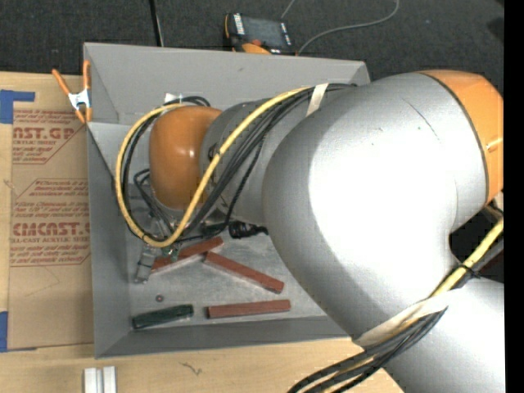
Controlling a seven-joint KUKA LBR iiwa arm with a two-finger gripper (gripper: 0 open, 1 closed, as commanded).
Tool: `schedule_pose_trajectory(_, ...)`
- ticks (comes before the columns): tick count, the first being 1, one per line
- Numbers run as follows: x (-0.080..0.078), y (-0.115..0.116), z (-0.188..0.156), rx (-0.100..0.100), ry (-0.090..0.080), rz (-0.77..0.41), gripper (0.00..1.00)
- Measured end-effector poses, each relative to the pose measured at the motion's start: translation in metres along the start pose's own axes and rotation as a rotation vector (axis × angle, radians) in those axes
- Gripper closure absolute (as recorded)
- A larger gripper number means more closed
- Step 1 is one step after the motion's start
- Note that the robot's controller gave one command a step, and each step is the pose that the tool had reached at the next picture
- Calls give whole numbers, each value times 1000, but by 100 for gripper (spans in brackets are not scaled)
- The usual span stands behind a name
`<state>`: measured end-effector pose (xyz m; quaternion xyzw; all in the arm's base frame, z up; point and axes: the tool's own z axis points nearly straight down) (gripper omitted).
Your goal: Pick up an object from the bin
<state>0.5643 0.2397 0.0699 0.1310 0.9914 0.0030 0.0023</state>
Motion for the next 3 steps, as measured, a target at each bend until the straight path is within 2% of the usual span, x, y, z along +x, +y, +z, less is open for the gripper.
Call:
schedule_pose_trajectory(1, 37, -67, 0, 11, 9, 19, 0)
schedule_pose_trajectory(2, 34, -63, -1, 6, 2, 15, 100)
schedule_pose_trajectory(3, 23, -93, -138, 2, -4, -26, 100)
